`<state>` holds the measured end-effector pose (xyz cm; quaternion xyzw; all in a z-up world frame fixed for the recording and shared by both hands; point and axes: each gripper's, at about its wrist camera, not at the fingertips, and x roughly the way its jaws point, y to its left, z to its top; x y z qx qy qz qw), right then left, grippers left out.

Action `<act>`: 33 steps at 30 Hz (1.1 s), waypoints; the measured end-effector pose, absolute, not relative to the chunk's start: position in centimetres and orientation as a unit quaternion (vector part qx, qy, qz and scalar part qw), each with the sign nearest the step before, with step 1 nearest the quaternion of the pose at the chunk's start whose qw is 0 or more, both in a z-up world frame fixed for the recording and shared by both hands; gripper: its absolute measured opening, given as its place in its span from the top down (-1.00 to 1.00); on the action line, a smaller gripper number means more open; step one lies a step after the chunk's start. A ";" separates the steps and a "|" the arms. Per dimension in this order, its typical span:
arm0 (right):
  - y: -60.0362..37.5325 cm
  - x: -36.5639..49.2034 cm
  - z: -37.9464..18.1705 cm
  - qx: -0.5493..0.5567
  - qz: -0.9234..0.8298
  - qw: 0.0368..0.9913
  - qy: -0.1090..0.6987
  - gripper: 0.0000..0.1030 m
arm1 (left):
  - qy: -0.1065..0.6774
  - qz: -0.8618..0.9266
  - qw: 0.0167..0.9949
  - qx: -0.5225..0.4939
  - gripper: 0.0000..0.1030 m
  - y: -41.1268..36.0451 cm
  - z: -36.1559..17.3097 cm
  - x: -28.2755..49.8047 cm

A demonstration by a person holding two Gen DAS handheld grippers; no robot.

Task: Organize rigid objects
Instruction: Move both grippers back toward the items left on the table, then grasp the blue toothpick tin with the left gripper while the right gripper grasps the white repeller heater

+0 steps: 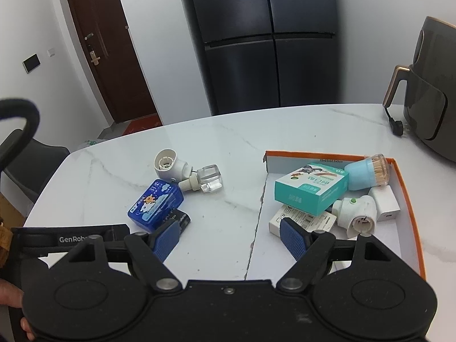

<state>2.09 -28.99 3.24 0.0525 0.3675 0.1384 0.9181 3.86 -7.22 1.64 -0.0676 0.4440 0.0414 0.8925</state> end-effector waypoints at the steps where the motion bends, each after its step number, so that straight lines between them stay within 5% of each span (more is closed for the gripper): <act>1: -28.9 2.2 3.2 0.053 0.138 0.918 0.369 -0.78 | 0.445 0.040 0.892 -0.066 -0.85 -7.2 1.6 4.0; 33: -28.1 5.1 -1.0 0.092 0.090 0.907 0.400 -0.78 | 0.486 -0.002 0.874 -0.007 -0.85 -6.5 -4.7 15.0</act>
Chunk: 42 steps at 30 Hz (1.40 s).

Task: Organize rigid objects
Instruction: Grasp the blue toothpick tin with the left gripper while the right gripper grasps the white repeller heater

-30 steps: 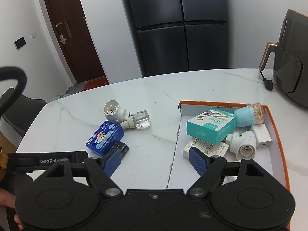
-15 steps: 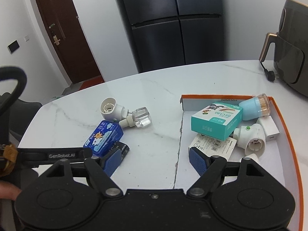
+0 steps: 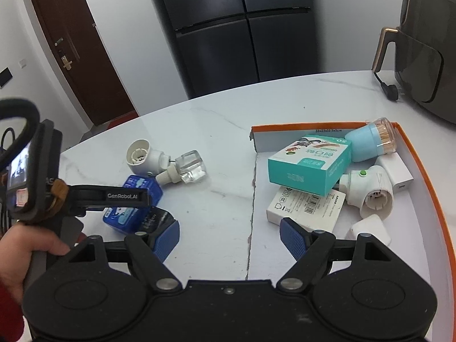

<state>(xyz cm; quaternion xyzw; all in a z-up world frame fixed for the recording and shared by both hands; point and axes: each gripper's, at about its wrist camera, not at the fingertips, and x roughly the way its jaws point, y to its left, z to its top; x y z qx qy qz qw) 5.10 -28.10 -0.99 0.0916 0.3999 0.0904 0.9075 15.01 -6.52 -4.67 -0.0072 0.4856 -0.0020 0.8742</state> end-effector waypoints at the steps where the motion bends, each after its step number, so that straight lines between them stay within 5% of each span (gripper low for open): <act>1: -28.1 5.2 -1.1 0.091 0.090 0.907 0.401 -0.78 | 0.489 -0.003 0.872 -0.008 -0.83 -6.4 -5.0 15.2; 4: -27.8 5.7 -1.4 0.091 0.091 0.906 0.402 -0.78 | 0.485 -0.001 0.875 0.006 -0.71 -6.0 -5.7 15.1; 7: -27.1 6.4 -1.6 0.082 0.100 0.907 0.401 -0.78 | 0.469 -0.009 0.883 0.017 -0.28 -5.5 -5.5 14.3; 9: -26.3 7.1 -1.7 0.069 0.115 0.907 0.399 -0.78 | 0.467 -0.012 0.884 0.008 -0.22 -4.7 -5.4 13.8; 31: -11.3 19.6 -5.8 -0.246 0.341 0.848 0.322 -0.79 | 0.448 0.033 0.890 -0.078 -0.22 3.3 -2.4 5.9; 42: -11.4 21.4 -7.1 -0.144 0.362 0.837 0.384 -0.43 | 0.445 0.040 0.889 -0.102 -0.22 3.6 -2.7 6.3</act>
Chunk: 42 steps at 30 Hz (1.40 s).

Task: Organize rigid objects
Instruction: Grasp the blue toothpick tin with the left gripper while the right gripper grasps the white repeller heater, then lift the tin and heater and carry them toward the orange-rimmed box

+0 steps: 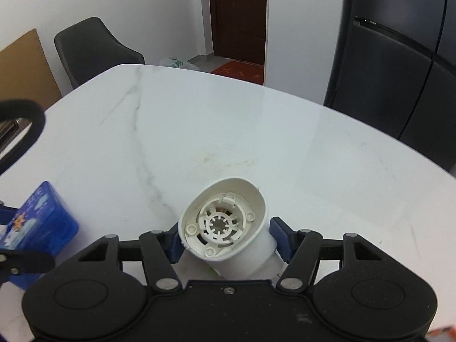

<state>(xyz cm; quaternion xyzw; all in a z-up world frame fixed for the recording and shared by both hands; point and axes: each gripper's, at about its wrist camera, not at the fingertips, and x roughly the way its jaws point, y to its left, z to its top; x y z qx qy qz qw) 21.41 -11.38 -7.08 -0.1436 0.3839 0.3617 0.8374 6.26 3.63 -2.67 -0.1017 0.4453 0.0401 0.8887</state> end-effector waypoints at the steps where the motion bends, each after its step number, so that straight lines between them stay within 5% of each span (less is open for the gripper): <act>1: -11.4 20.9 -7.1 -0.139 0.364 0.836 0.388 -0.43 | 0.446 0.043 0.888 -0.103 -0.22 3.6 -2.7 6.3; 17: -16.6 7.3 -3.2 -0.020 0.293 0.877 0.381 -0.43 | 0.438 0.052 0.893 -0.094 -0.22 2.3 -2.1 5.0; 42: -25.8 -1.1 3.8 0.038 0.169 0.922 0.346 -0.43 | 0.401 0.035 0.914 -0.049 -0.22 -7.1 3.1 -1.0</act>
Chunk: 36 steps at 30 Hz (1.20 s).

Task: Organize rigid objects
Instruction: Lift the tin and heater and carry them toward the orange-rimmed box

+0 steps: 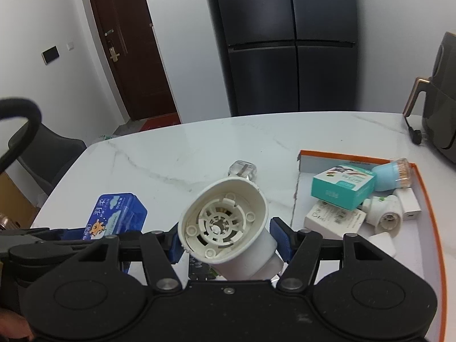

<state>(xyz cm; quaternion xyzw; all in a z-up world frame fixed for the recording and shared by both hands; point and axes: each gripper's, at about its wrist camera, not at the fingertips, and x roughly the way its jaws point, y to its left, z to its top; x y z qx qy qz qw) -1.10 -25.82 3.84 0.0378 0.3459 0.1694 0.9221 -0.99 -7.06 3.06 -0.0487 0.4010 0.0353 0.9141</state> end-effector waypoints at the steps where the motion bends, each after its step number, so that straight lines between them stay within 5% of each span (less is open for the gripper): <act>1: -26.0 -1.3 3.9 0.037 0.170 0.923 0.344 -0.43 | 0.399 0.034 0.915 -0.048 -0.22 -7.3 3.2 -1.2; 36: -31.7 -5.2 4.4 0.063 0.134 0.929 0.339 -0.44 | 0.396 0.003 0.917 -0.034 -0.22 -12.8 3.7 -3.4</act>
